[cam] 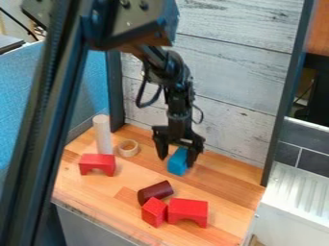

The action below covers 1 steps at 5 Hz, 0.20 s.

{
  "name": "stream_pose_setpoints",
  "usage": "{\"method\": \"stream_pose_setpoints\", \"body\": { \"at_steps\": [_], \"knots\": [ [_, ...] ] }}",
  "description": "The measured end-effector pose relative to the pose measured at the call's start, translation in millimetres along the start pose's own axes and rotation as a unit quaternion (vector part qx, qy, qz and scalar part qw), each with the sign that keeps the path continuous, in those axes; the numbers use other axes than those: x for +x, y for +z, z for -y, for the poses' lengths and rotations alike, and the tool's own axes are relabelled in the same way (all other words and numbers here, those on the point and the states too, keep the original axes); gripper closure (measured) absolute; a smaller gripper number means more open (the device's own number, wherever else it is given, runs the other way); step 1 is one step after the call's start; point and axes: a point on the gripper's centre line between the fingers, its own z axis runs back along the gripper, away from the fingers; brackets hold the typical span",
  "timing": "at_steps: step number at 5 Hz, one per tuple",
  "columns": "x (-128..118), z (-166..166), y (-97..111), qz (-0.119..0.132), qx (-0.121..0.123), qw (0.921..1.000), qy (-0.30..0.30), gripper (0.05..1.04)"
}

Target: Put the blue block to the other side

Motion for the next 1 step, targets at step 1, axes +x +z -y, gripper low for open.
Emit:
{"method": "stream_pose_setpoints", "body": {
  "at_steps": [1],
  "knots": [
    [6.1, -16.3, 41.2, 0.039, -0.022, 0.9988, 0.022, 0.083]
  ]
}}
